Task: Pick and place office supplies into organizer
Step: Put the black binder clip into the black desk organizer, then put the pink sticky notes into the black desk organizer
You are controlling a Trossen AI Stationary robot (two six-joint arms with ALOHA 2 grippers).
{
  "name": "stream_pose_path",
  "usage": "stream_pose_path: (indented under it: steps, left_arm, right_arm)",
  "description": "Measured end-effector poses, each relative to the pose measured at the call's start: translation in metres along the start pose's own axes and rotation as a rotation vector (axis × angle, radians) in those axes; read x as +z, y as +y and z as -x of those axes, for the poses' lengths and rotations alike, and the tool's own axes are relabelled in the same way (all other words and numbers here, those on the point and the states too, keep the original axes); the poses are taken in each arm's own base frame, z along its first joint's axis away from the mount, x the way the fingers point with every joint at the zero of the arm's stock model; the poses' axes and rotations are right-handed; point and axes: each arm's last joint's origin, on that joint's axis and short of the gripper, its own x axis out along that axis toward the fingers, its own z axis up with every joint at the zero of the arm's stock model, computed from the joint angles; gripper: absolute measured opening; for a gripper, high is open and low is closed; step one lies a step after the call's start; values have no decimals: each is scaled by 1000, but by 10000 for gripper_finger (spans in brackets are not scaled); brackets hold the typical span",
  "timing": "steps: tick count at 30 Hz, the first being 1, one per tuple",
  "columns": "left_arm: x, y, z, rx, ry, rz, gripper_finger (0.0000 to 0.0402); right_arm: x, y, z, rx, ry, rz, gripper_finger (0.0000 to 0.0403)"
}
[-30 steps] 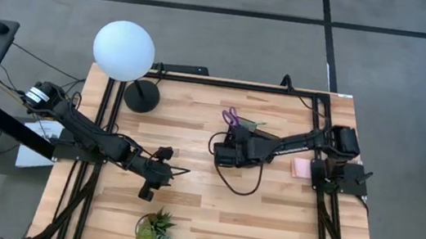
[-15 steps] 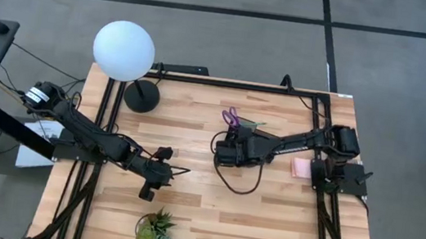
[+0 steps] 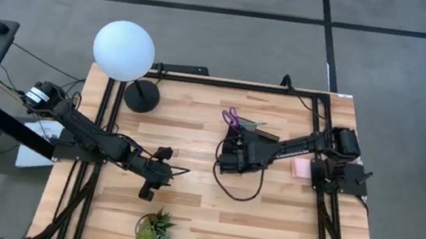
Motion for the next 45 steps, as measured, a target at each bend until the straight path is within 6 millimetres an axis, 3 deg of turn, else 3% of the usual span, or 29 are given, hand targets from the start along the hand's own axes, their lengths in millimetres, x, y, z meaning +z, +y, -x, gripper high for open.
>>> stream_pose_path:
  steps: [8,15,19,23,27,32,38,45]
  left_arm:
    - [0,0,0,0,0,5,105]
    - [-1,0,0,2,13,5,105]
    - [-3,0,0,3,31,4,105]
    - [-4,0,0,5,45,4,105]
    - [-4,0,0,8,44,12,105]
    - [-4,0,0,10,42,23,105]
    - [-4,0,0,13,39,43,105]
    - [-4,1,0,30,36,64,105]
  right_arm:
    - [16,4,-15,-24,15,-39,1]
    - [-3,18,-41,-24,21,24,0]
    - [-5,18,-41,-40,-26,30,0]
    - [6,18,-27,-27,-68,93,0]
    - [21,17,3,-19,-149,121,0]
    - [25,7,38,-55,-186,202,0]
    - [8,-22,58,-240,-18,289,0]
    - [-34,-39,68,-288,176,378,0]
